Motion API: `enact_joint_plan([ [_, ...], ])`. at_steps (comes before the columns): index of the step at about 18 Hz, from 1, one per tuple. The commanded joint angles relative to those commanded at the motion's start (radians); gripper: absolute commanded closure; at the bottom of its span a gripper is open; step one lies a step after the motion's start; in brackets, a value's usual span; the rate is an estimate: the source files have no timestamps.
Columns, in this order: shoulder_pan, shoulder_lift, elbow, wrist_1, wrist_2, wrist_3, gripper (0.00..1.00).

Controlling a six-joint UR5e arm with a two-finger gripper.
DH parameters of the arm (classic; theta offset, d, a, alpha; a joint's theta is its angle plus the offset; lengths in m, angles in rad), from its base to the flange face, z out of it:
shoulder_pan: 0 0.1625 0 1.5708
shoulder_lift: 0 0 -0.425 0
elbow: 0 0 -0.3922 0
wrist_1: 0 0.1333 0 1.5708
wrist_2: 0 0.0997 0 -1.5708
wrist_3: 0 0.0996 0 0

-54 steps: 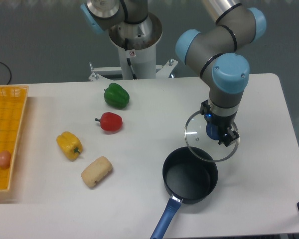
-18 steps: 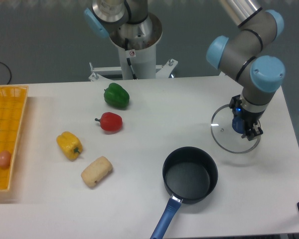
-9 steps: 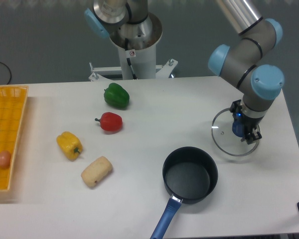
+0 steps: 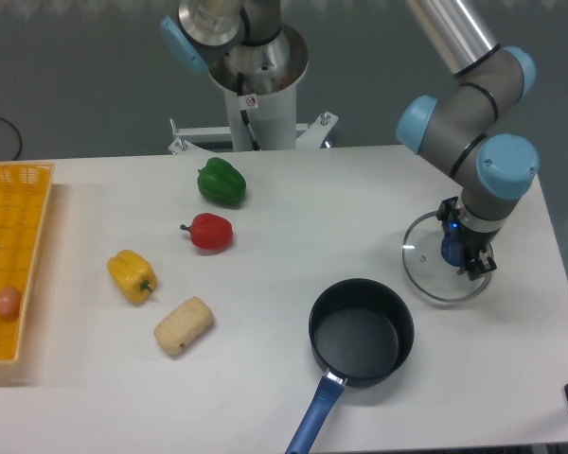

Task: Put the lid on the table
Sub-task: 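Lower the glass lid flat onto the table surface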

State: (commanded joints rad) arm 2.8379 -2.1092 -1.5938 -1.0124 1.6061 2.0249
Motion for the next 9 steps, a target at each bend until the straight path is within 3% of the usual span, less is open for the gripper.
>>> enact_joint_plan([
  [9, 0.0, -0.012, -0.002, 0.011, 0.003, 0.0, 0.37],
])
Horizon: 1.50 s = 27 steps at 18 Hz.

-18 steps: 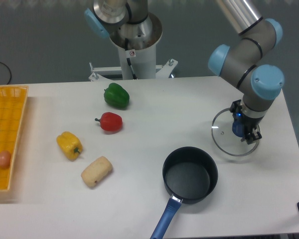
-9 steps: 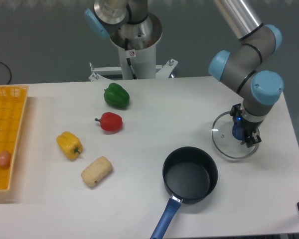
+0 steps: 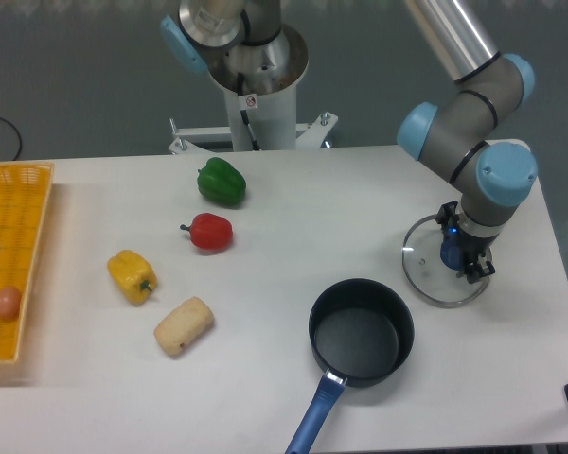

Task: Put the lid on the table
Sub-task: 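Lower the glass lid flat onto the table surface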

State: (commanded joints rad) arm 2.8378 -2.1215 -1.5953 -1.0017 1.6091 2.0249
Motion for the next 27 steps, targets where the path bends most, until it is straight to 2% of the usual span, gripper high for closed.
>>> enact_joint_plan([
  [27, 0.0, -0.029, 0.003, 0.017, 0.0, -0.002, 0.37],
])
